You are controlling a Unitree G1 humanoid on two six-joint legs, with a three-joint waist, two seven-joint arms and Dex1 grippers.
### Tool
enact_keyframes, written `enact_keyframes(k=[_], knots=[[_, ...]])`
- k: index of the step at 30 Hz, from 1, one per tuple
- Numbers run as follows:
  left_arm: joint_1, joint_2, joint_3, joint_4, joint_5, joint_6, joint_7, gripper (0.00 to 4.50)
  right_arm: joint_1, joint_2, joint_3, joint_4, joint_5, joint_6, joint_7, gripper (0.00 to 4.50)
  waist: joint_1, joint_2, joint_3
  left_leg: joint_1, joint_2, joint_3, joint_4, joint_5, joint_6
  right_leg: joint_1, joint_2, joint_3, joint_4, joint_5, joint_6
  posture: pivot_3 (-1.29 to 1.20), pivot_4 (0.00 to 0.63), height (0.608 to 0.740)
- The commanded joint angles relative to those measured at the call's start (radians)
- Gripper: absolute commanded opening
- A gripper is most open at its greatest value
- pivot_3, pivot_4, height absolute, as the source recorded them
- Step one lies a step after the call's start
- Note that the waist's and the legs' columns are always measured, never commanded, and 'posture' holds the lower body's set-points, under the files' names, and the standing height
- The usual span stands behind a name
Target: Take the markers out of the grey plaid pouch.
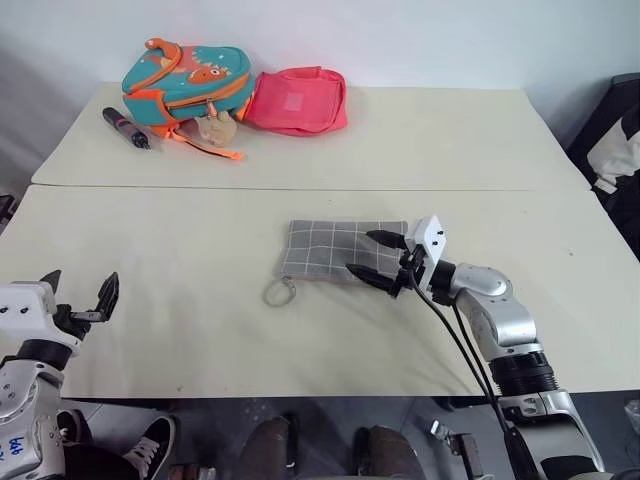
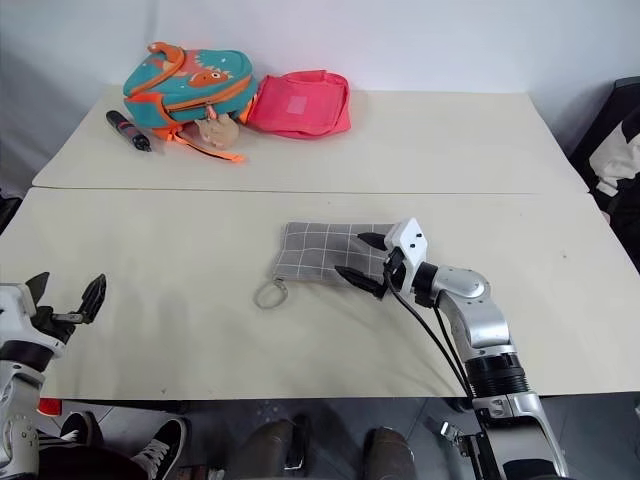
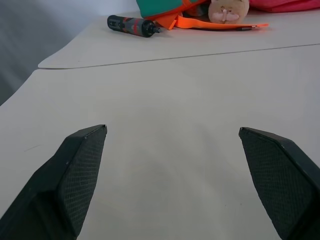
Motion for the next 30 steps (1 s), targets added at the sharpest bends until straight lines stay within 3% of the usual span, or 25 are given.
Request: enact_keyframes(k=[1, 13, 17, 26, 30], knots=[[-0.006, 0.0, 0.015, -0.009, -0.011, -0.029, -0.008, 4.5, 0.007, -0.012, -0.024, -0.012, 0.006, -0.02, 0.003, 4.41, 0.0, 0.0, 0.0, 0.0, 0.0, 0.0, 0.0, 0.0, 0.0, 0.0, 0.0, 0.0, 0.0, 0.0, 0.0, 0.0, 0.15, 0.74], [-0.018, 0.017, -0.081, -0.013, 0.069, -0.072, -0.047, 4.5, -0.023, 0.002, -0.081, 0.021, 0.02, -0.049, -0.05, 4.41, 0.001, 0.0, 0.0, 0.0, 0.001, 0.002, 0.0, 0.0, 0.0, -0.002, 0.0, 0.0, 0.001, 0.0, 0.0, 0.0, 0.15, 0.74], [-0.083, 0.039, -0.17, 0.016, 0.138, -0.133, -0.082, 4.5, -0.085, -0.014, -0.088, 0.129, -0.064, -0.13, -0.117, 3.5, 0.002, 0.0, 0.0, 0.0, 0.001, 0.003, 0.0, 0.0, 0.0, -0.002, 0.0, 0.0, 0.001, 0.0, 0.0, 0.0, 0.15, 0.74], [-0.318, 0.082, -0.346, 0.252, 0.269, -0.313, -0.152, 4.5, -0.18, -0.013, -0.076, 0.34, -0.179, -0.237, -0.225, 0.18, -0.001, 0.0, 0.0, 0.0, 0.001, 0.005, -0.001, 0.003, 0.005, -0.004, 0.0, 0.0, 0.003, 0.0, 0.0, 0.0, 0.15, 0.74], [-0.405, 0.106, -0.446, 0.361, 0.348, -0.457, -0.208, 4.5, -0.167, -0.028, -0.056, 0.371, -0.223, -0.259, -0.23, 0.03, -0.003, 0.0, 0.0, 0.0, 0.001, 0.006, -0.001, 0.003, 0.005, -0.004, 0.0, 0.0, 0.003, 0.0, 0.0, 0.0, 0.15, 0.74]])
